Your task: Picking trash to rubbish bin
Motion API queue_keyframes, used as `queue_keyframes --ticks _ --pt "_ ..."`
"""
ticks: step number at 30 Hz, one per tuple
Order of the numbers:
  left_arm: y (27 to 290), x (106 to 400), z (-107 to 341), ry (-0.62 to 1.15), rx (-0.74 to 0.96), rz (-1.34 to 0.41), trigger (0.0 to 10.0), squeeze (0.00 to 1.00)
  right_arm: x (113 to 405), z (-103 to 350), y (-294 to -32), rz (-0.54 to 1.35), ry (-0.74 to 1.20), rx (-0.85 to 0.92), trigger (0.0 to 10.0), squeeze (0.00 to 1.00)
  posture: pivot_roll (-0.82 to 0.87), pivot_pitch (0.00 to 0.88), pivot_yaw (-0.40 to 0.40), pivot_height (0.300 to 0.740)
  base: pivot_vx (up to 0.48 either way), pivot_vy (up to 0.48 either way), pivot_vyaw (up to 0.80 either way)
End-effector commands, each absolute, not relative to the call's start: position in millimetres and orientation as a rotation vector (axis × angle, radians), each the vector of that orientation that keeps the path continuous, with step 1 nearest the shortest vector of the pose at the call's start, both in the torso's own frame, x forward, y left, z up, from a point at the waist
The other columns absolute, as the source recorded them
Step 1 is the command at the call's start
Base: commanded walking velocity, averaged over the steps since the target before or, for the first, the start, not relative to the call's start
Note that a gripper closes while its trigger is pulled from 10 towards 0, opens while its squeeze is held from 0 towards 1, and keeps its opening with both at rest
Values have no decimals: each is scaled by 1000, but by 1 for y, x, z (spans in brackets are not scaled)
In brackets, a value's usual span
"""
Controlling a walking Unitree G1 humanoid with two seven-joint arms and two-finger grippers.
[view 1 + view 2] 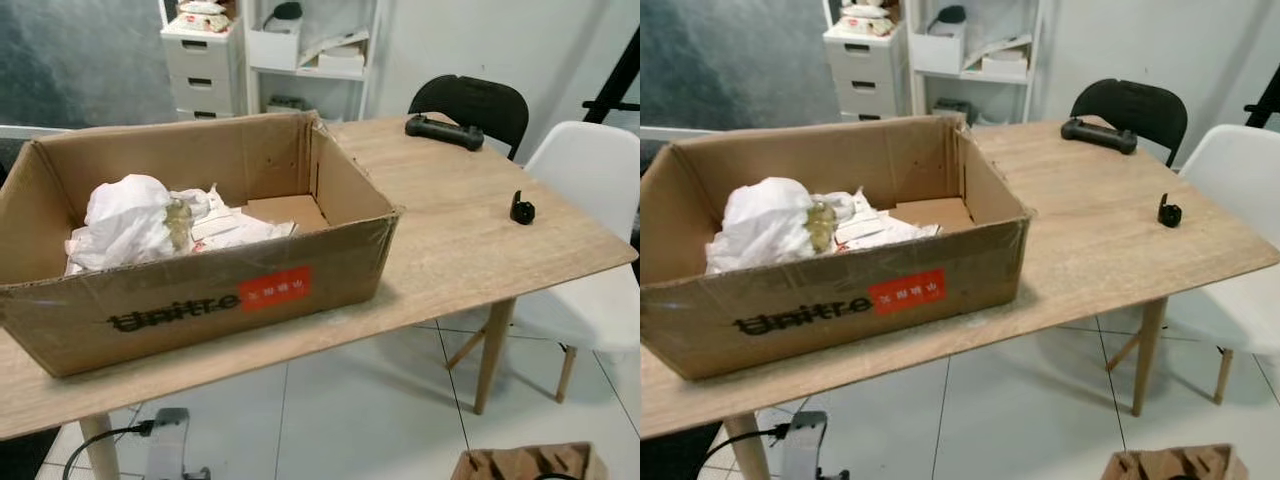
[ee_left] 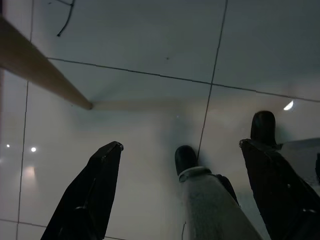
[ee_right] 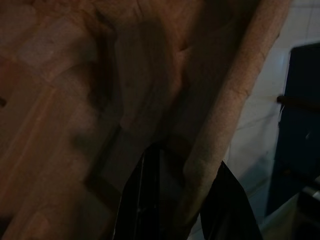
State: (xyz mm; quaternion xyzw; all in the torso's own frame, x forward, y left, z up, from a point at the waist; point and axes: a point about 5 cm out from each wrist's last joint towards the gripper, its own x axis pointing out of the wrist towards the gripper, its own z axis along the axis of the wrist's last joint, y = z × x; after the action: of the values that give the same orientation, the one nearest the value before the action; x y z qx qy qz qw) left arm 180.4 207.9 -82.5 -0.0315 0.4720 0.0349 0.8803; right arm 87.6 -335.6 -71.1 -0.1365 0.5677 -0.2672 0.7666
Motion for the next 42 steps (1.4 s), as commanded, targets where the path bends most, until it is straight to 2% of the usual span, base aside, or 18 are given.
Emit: queue_keyframes --ticks 1,5,8,11,15,17,18,19,27,29,31,32,40,42 --pt "233 176 -80 984 -43 185 10000 0 81 -56 -364 -736 1197 -288 10000 0 -80 50 -17 740 0 0 0" --pt "243 173 -79 989 -37 243 10000 0 77 -46 -379 -816 1173 -274 10000 0 -80 52 -16 740 0 0 0" --pt "261 166 -76 984 -48 358 10000 0 74 -32 -399 -925 1128 -263 10000 0 -78 56 -17 740 0 0 0" --pt "265 165 -76 984 -47 382 10000 0 73 -28 -403 -950 1116 -259 10000 0 -78 56 -17 740 0 0 0" --pt "302 148 -68 976 -43 584 10000 0 73 4 -437 -1093 1020 -287 10000 0 -75 67 -15 740 0 0 0" --pt "302 148 -68 976 -43 584 10000 0 73 4 -437 -1093 1020 -287 10000 0 -75 67 -15 740 0 0 0" --pt "321 136 -64 995 -10 684 10000 0 74 20 -451 -1162 963 -293 10000 0 -71 70 -13 740 0 0 0" --pt "329 131 -61 993 -16 739 10000 0 75 27 -457 -1192 937 -304 10000 0 -71 71 -13 740 0 0 0" --pt "356 119 -49 948 -48 953 10000 0 83 65 -481 -1317 813 -387 10000 0 -68 74 -8 740 0 0 0" --pt "374 115 -38 897 -51 1062 10000 0 94 91 -494 -1365 723 -467 10000 0 -71 76 -7 740 0 0 0" --pt "378 116 -35 884 -41 1084 10000 0 97 98 -496 -1373 701 -487 10000 0 -72 76 -7 740 0 0 0" --pt "389 117 -25 839 -33 1142 10000 0 108 119 -502 -1399 625 -559 10000 0 -71 78 -6 740 0 0 0" --pt "418 128 7 673 -25 1288 10000 0 140 174 -509 -1459 397 -675 10000 0 -63 77 -9 740 0 0 0" --pt "434 131 27 568 -30 1347 10000 0 154 199 -508 -1473 277 -710 10000 0 -61 76 -10 740 0 0 0"
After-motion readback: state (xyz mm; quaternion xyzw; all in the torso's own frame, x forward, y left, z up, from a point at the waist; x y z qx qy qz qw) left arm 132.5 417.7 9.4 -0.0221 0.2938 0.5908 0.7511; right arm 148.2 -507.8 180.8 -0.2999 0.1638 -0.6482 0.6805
